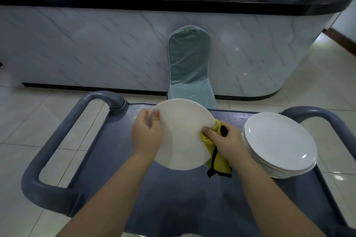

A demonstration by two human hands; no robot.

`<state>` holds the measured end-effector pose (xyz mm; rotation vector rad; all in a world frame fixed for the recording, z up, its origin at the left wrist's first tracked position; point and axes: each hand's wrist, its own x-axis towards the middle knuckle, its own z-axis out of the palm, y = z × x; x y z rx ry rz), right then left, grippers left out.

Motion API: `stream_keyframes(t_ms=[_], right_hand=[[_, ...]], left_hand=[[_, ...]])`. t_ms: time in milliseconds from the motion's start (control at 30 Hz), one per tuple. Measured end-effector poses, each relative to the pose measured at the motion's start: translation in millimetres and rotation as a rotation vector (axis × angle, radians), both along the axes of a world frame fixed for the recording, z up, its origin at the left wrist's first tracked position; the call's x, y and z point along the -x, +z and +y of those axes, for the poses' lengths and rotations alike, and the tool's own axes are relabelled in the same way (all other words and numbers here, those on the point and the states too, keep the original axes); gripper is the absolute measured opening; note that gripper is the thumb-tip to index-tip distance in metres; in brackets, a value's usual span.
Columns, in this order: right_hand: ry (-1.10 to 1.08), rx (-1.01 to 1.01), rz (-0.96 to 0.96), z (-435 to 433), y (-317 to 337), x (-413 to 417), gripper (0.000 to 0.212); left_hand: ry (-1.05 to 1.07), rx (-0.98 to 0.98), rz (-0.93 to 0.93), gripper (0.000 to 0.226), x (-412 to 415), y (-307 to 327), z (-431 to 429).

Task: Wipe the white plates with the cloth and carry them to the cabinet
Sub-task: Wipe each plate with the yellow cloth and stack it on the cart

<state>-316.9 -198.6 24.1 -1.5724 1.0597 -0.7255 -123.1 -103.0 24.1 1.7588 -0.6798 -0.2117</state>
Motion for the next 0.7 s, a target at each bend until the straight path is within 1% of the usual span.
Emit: stream_keyframes(t_ms=[33, 67, 100, 133, 167, 200, 233, 267, 300, 333, 367, 400, 433, 500, 533, 567, 600, 633, 667, 700], right_hand=[[-0.002, 0.01, 0.03, -1, -2, -1, 0.011], [0.025, 0.064, 0.079, -4, -1, -4, 0.01], [0.086, 0.179, 0.146, -8, 4, -7, 0.01], [0.171, 0.343, 0.216, -13, 12, -11, 0.014], [0.253, 0.523, 0.269, -17, 20, -16, 0.02], [0.299, 0.687, 0.29, -20, 30, -21, 0.025], [0.311, 0.811, 0.294, -24, 41, -24, 0.029], [0.301, 0.894, 0.285, -28, 51, -26, 0.033], [0.283, 0.929, 0.267, -32, 59, -26, 0.036], [0.26, 0.909, 0.228, -35, 64, -25, 0.036], [0.226, 0.83, 0.168, -36, 66, -22, 0.034], [0.18, 0.703, 0.107, -36, 66, -18, 0.03], [0.126, 0.546, 0.056, -35, 63, -13, 0.024], [0.056, 0.233, -0.039, -28, 47, -3, 0.013], [0.034, 0.132, -0.062, -23, 35, 2, 0.01], [0.021, 0.082, -0.058, -18, 23, 5, 0.009], [0.016, 0.061, -0.039, -14, 13, 7, 0.008], [0.01, 0.059, -0.015, -11, 7, 8, 0.008], [0.02, 0.077, 0.019, -10, 5, 7, 0.006], [0.063, 0.137, 0.071, -12, 8, 6, 0.009]], left_hand=[[-0.058, -0.059, -0.131, 0.011, 0, -4, 2], [-0.132, -0.092, -0.332, 0.018, 1, -3, 0], [-0.219, -0.122, -0.554, 0.03, 2, 2, -5], [-0.3, -0.131, -0.758, 0.033, 5, 8, -14], [-0.383, -0.114, -0.908, 0.031, 10, 18, -22], [-0.447, -0.084, -1.007, 0.028, 15, 27, -29], [-0.465, -0.046, -1.064, 0.025, 16, 36, -34], [-0.457, -0.014, -1.085, 0.023, 15, 45, -39], [-0.436, 0.011, -1.092, 0.022, 11, 53, -43], [-0.401, 0.036, -1.082, 0.021, 6, 60, -45], [-0.349, 0.049, -1.023, 0.02, 1, 65, -45], [-0.277, 0.067, -0.903, 0.016, -2, 68, -43], [-0.188, 0.094, -0.709, 0.014, -6, 68, -41], [-0.022, 0.159, -0.221, 0.017, -8, 56, -34], [0.032, 0.161, -0.047, 0.02, -6, 44, -29], [0.042, 0.127, 0.038, 0.021, -3, 32, -23], [0.019, 0.084, 0.028, 0.019, 1, 21, -18], [-0.034, 0.031, -0.084, 0.013, 4, 14, -13], [-0.11, -0.019, -0.288, 0.004, 6, 10, -12], [-0.204, -0.053, -0.535, 0.01, 9, 12, -14]])
